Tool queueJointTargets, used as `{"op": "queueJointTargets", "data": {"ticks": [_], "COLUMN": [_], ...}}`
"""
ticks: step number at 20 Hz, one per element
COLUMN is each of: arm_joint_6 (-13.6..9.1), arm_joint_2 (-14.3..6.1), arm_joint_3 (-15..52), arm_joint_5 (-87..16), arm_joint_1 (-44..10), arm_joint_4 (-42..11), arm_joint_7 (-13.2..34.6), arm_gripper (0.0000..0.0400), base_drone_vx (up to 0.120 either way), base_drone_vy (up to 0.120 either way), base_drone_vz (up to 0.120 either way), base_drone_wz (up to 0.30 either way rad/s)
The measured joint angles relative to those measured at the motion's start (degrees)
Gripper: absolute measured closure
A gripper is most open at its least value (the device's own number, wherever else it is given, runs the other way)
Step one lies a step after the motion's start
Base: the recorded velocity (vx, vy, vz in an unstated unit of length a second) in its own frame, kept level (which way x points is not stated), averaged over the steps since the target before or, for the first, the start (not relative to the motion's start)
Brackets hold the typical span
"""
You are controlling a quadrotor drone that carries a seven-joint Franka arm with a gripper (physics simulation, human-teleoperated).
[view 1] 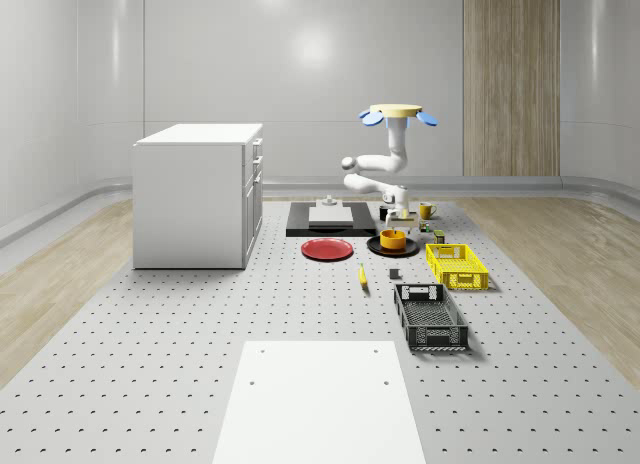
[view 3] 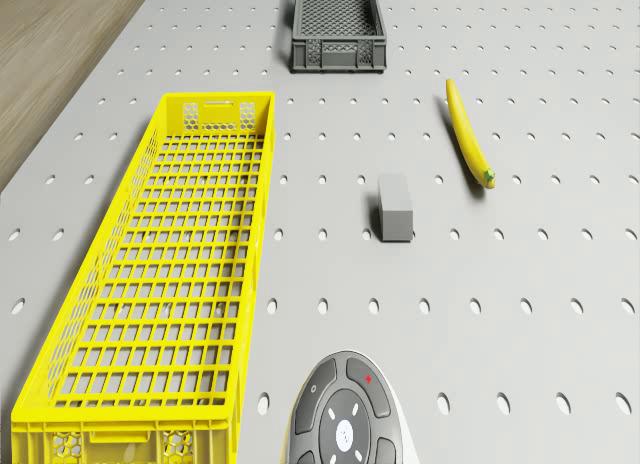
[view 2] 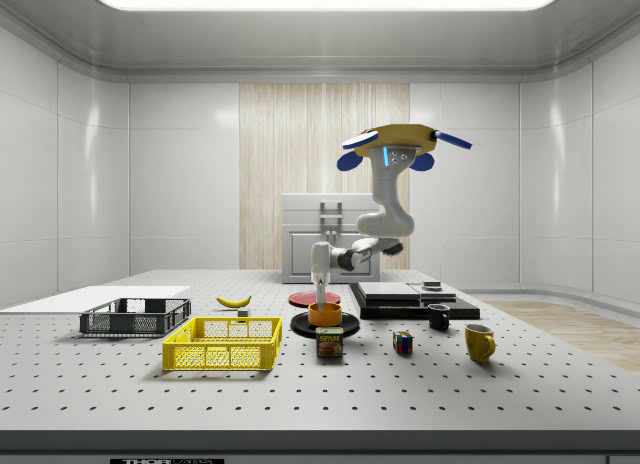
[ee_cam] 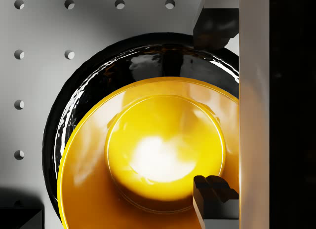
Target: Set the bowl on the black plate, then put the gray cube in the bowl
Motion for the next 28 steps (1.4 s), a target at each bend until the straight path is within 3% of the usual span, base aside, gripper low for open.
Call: {"op": "queueJointTargets", "data": {"ticks": [5,6,7,8,15,28], "arm_joint_6": [-0.44,0.85,-3.05,-4.23,-2.88,-2.90], "arm_joint_2": [0.33,0.62,1.76,2.62,2.42,2.80], "arm_joint_3": [0.07,0.23,0.60,0.22,-0.36,-0.58], "arm_joint_5": [-0.04,-0.38,-2.11,-2.77,-1.67,-1.38], "arm_joint_1": [0.37,0.76,0.04,-0.38,1.43,2.21], "arm_joint_4": [-0.19,-0.28,-2.01,-2.09,-0.92,-0.58], "arm_joint_7": [-0.21,-1.63,3.70,4.37,0.09,-1.52], "arm_gripper": [0.0005,0.0004,0.0000,0.0000,0.0000,0.0000], "base_drone_vx": [0.120,0.120,0.120,0.120,0.120,0.120], "base_drone_vy": [-0.120,-0.120,-0.120,-0.120,-0.040,0.000], "base_drone_vz": [-0.024,-0.120,-0.040,0.000,0.000,-0.037], "base_drone_wz": [0.000,0.000,0.000,0.000,0.000,0.000]}}
